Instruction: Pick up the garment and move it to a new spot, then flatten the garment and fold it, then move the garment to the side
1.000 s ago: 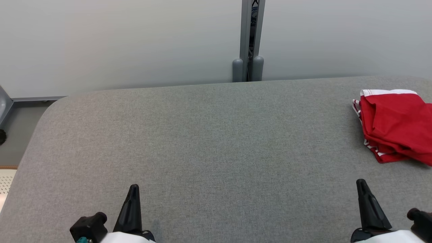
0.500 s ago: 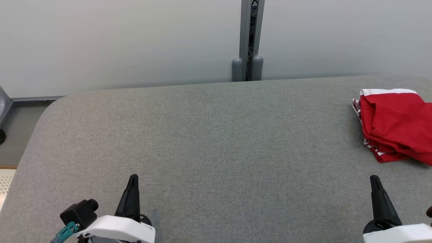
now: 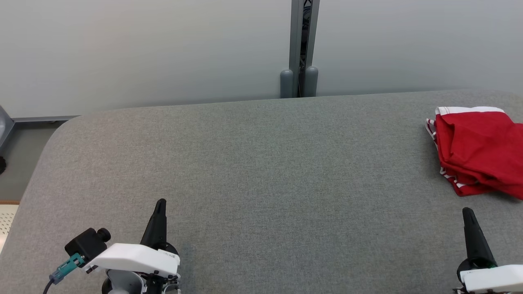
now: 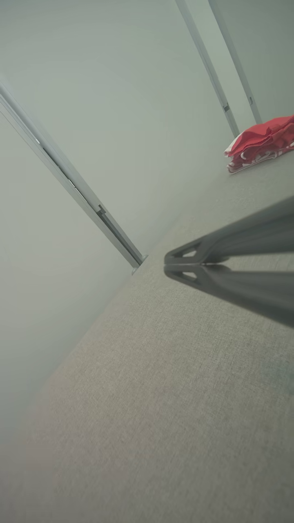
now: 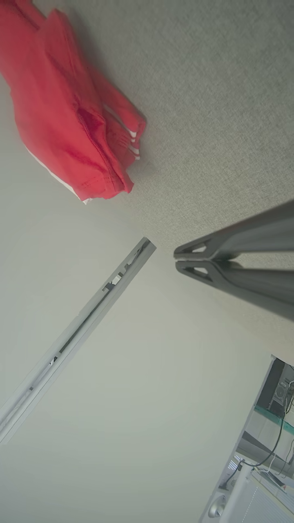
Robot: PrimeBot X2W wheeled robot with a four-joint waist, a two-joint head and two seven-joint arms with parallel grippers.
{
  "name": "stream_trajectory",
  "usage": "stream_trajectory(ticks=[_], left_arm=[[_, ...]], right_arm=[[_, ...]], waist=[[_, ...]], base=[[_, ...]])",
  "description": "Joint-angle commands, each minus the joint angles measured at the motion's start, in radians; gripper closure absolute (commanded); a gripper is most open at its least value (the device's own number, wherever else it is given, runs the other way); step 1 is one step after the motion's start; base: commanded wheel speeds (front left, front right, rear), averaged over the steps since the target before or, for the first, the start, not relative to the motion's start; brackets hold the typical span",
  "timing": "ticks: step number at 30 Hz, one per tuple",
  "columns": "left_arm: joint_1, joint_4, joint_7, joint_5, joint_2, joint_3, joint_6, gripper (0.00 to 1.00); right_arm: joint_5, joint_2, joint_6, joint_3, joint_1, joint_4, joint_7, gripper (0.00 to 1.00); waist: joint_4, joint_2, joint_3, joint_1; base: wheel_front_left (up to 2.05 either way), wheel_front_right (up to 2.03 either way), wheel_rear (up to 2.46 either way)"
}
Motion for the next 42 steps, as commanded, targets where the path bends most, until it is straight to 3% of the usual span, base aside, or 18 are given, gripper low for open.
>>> stream_trajectory(ticks=[1, 42], left_arm=[[-0.033, -0.003, 0.003, -0.024, 0.003, 0.006, -0.007, 1.00], [-0.180, 0.132, 0.101, -0.445, 0.002, 0.039, -0.089, 1.00]], right_arm=[[0.024, -0.011, 0.000, -0.010, -0.025, -0.005, 0.007, 1.00], [0.438, -0.014, 0.000, -0.113, -0.074, 0.031, 0.120, 1.00]], waist=[[0.000, 0.0000, 0.000, 0.0000], [-0.005, 0.0000, 0.006, 0.0000]], base=[[0.00, 0.00, 0.00], [0.00, 0.00, 0.00]])
